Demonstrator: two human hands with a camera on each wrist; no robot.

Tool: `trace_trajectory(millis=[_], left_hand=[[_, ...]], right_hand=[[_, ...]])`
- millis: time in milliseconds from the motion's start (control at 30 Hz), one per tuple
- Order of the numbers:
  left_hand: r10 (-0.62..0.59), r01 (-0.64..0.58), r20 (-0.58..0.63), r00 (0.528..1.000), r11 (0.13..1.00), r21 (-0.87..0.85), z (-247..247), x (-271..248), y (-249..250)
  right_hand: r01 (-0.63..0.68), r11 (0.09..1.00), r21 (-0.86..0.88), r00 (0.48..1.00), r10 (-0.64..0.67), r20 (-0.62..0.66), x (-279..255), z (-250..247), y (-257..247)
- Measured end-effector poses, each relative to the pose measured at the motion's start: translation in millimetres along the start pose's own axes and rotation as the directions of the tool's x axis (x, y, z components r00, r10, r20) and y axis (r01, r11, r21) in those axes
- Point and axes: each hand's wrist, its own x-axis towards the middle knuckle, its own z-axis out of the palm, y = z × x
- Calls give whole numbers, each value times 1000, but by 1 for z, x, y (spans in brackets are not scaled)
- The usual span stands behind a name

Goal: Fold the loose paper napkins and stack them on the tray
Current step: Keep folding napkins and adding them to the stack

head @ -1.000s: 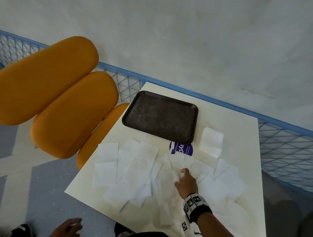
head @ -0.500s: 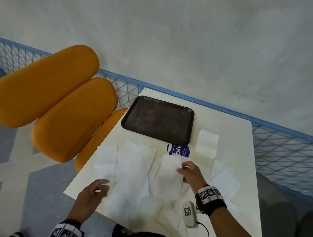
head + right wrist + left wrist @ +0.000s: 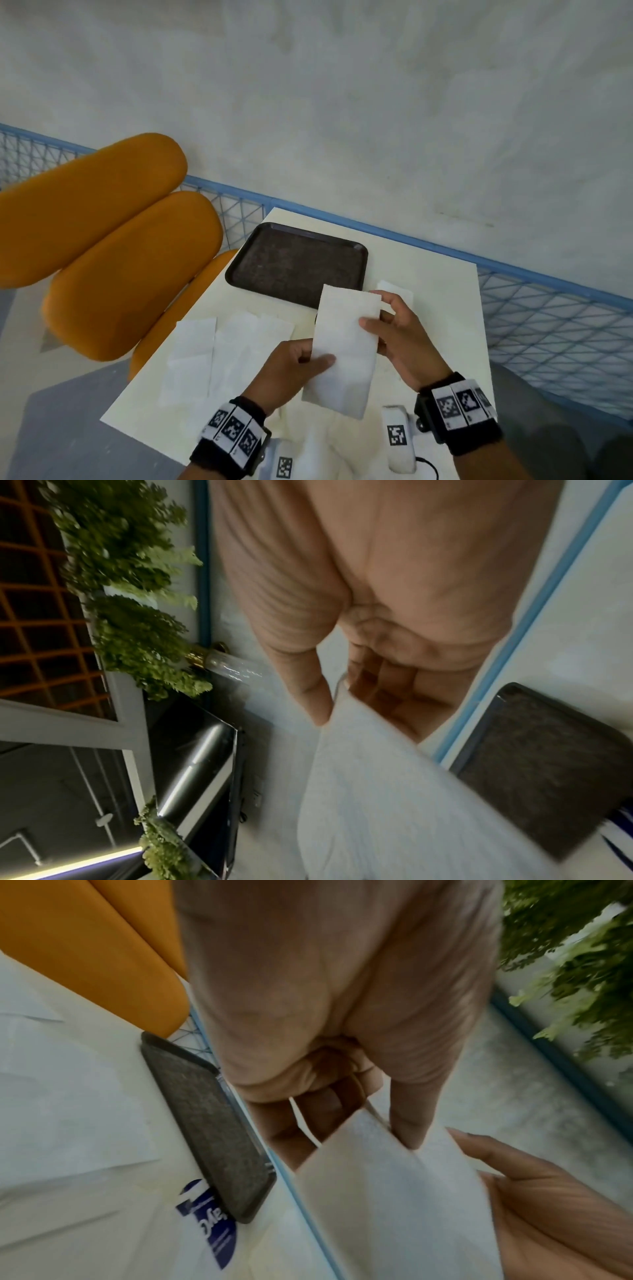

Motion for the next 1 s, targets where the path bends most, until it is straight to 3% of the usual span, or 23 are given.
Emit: trace_trajectory(millis=[200,367,500,600,833,1000], left_hand=[[37,-37,-13,999,999,-37,5,-6,25],[16,-18,-22,1000,996,-89,0,-9,38],[7,-11,-36,999,990,-137,0,-10,46],[2,-12,-58,998,984,-179,1,-8,53],[50,-56,-37,998,983,-176,-5,-8,61],[108,-118,-62,992,977,-178,-7,-11,70]], right_hand=[[130,991,-16,986,-131,-102,0,-7,-25],[176,982,-66,977,-183,-111,2,0,-32],[142,989,28,989,-143,31,-4,3,-36],[176,984,-3,977,-175,120,-9,4,-36],[318,945,-70,896,-276,347,-18,-12,-32],[329,937,-113,911,-283,301,-15,-16,-26]])
